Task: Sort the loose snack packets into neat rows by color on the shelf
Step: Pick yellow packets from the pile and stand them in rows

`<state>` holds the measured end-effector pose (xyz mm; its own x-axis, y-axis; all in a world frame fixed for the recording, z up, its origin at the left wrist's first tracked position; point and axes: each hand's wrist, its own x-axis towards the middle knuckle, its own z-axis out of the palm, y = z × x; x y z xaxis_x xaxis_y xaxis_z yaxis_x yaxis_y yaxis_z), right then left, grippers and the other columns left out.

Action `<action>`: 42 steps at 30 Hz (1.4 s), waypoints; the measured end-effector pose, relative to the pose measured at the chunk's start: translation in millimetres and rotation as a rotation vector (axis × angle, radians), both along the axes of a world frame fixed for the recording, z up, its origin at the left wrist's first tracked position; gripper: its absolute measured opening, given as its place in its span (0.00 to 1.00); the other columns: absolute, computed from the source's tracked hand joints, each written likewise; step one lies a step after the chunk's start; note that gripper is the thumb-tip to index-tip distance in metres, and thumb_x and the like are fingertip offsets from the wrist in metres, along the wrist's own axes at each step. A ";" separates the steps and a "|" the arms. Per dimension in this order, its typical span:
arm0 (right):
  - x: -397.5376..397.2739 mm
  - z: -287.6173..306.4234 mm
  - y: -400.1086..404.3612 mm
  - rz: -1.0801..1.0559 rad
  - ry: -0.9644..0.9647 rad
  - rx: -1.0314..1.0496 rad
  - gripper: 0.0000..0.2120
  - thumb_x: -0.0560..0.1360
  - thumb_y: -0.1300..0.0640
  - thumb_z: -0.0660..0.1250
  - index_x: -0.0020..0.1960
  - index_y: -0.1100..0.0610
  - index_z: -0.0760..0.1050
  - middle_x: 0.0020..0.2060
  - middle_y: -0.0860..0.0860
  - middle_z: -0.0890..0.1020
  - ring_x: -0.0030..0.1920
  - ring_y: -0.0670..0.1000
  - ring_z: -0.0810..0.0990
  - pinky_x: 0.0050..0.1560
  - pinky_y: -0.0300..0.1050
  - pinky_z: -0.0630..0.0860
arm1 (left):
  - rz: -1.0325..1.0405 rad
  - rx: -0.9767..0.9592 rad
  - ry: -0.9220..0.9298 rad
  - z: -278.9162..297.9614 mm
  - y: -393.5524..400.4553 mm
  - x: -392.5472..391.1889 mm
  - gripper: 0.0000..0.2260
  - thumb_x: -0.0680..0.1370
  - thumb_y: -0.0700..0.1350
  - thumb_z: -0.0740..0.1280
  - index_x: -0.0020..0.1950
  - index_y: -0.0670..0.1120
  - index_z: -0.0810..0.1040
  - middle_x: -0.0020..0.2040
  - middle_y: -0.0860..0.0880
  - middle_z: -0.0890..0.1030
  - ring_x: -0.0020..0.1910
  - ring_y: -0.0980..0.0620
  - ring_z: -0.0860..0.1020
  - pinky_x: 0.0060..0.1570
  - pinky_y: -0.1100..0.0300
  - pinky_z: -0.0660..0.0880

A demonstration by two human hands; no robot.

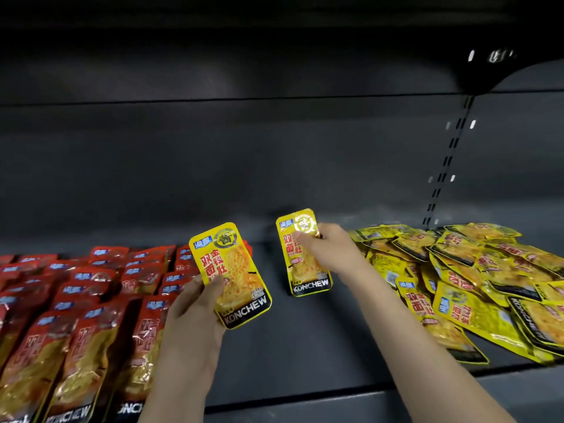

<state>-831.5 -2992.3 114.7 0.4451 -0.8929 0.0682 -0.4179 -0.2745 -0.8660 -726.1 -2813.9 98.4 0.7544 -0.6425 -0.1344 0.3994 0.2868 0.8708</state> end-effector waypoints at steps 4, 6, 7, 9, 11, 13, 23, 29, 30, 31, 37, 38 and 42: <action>14.0 -13.6 -11.8 -0.034 0.099 0.011 0.09 0.72 0.49 0.70 0.46 0.55 0.82 0.46 0.53 0.85 0.50 0.53 0.82 0.55 0.49 0.77 | -0.031 0.026 -0.096 -4.2 0.8 -0.5 0.06 0.77 0.37 0.64 0.47 0.43 0.80 0.43 0.48 0.84 0.46 0.46 0.80 0.58 0.45 0.74; 19.4 -17.7 -18.5 -0.060 0.175 -0.027 0.11 0.73 0.49 0.69 0.49 0.56 0.81 0.49 0.55 0.84 0.53 0.55 0.80 0.56 0.47 0.76 | -0.032 0.037 -0.139 -6.7 0.5 -2.0 0.06 0.77 0.37 0.65 0.49 0.43 0.80 0.44 0.47 0.84 0.50 0.44 0.80 0.55 0.49 0.76; 22.0 -19.4 -21.2 -0.060 0.205 -0.042 0.12 0.74 0.49 0.68 0.50 0.56 0.81 0.50 0.55 0.83 0.54 0.56 0.80 0.56 0.47 0.75 | -0.040 0.040 -0.157 -7.7 0.3 -3.0 0.06 0.76 0.37 0.65 0.49 0.44 0.81 0.43 0.48 0.84 0.50 0.44 0.80 0.55 0.48 0.75; 26.2 -22.1 -23.8 -0.048 0.255 -0.085 0.13 0.76 0.49 0.66 0.53 0.58 0.79 0.53 0.56 0.82 0.56 0.57 0.78 0.54 0.44 0.72 | -0.066 0.047 -0.182 -9.2 0.7 -3.7 0.07 0.74 0.39 0.68 0.50 0.44 0.81 0.44 0.49 0.85 0.48 0.46 0.80 0.58 0.45 0.72; 28.9 -26.8 -26.0 -0.044 0.299 -0.142 0.15 0.77 0.48 0.65 0.54 0.60 0.77 0.53 0.57 0.81 0.57 0.58 0.77 0.50 0.43 0.70 | -0.084 0.072 -0.200 -10.7 2.2 -4.3 0.14 0.67 0.42 0.74 0.51 0.45 0.81 0.47 0.48 0.85 0.49 0.45 0.80 0.59 0.43 0.71; 30.5 -33.1 -28.5 -0.061 0.350 -0.189 0.17 0.76 0.47 0.65 0.54 0.62 0.75 0.53 0.59 0.81 0.57 0.60 0.77 0.50 0.45 0.70 | -0.074 0.081 -0.203 -8.9 3.0 -6.2 0.17 0.64 0.46 0.73 0.51 0.46 0.82 0.49 0.48 0.84 0.52 0.44 0.80 0.57 0.44 0.72; 30.2 -47.0 -33.2 -0.116 0.391 -0.335 0.26 0.74 0.46 0.67 0.65 0.60 0.66 0.62 0.58 0.71 0.63 0.60 0.68 0.63 0.47 0.64 | -0.062 0.089 -0.217 -4.4 -1.7 -18.9 0.05 0.75 0.38 0.68 0.46 0.45 0.82 0.39 0.53 0.85 0.36 0.60 0.80 0.38 0.68 0.73; 28.8 -47.7 -32.6 -0.086 0.360 -0.331 0.23 0.76 0.46 0.64 0.64 0.60 0.69 0.60 0.59 0.73 0.63 0.60 0.69 0.63 0.48 0.66 | -0.075 0.185 -0.301 1.0 -9.0 -19.2 0.05 0.75 0.39 0.68 0.50 0.45 0.81 0.44 0.51 0.85 0.41 0.56 0.81 0.32 0.71 0.73; 28.5 -46.0 -31.7 -0.097 0.334 -0.336 0.21 0.78 0.47 0.61 0.63 0.61 0.71 0.59 0.60 0.74 0.62 0.61 0.69 0.63 0.49 0.65 | -0.080 0.200 -0.333 3.6 -12.1 -19.6 0.05 0.75 0.39 0.68 0.50 0.46 0.81 0.44 0.50 0.85 0.41 0.57 0.81 0.32 0.71 0.73; 27.7 -42.7 -31.4 -0.111 0.303 -0.349 0.19 0.80 0.50 0.59 0.62 0.62 0.72 0.57 0.62 0.76 0.61 0.62 0.70 0.61 0.49 0.65 | -0.081 0.217 -0.371 7.3 -16.3 -19.6 0.05 0.75 0.39 0.68 0.49 0.47 0.81 0.43 0.51 0.85 0.38 0.60 0.81 0.31 0.72 0.72; -1.0 4.0 -37.3 -0.151 0.156 -0.349 0.13 0.79 0.61 0.57 0.59 0.62 0.76 0.57 0.61 0.79 0.60 0.60 0.75 0.55 0.43 0.65 | -0.119 0.340 -0.600 38.3 -56.2 -21.2 0.09 0.76 0.41 0.69 0.55 0.49 0.77 0.45 0.50 0.84 0.32 0.62 0.79 0.24 0.73 0.68; -8.0 9.7 -37.5 -0.130 0.171 -0.338 0.13 0.78 0.62 0.58 0.59 0.60 0.77 0.58 0.58 0.80 0.60 0.58 0.75 0.55 0.41 0.66 | -0.142 0.378 -0.636 40.3 -64.5 -21.1 0.09 0.76 0.42 0.68 0.56 0.49 0.77 0.45 0.50 0.84 0.33 0.61 0.79 0.26 0.70 0.69; -34.4 15.9 -33.3 -0.075 0.224 -0.301 0.11 0.76 0.63 0.58 0.51 0.54 0.78 0.53 0.53 0.82 0.56 0.55 0.77 0.49 0.38 0.68 | -0.225 0.571 -0.776 31.2 -95.8 -20.2 0.12 0.75 0.44 0.69 0.59 0.46 0.77 0.47 0.45 0.82 0.31 0.53 0.76 0.34 0.61 0.72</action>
<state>-865.9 -3025.6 130.6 0.4132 -0.8781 0.2411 -0.6162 -0.4646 -0.6360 -746.3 -2909.7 129.6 0.6324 -0.7746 0.0114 -0.3473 -0.2703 0.8979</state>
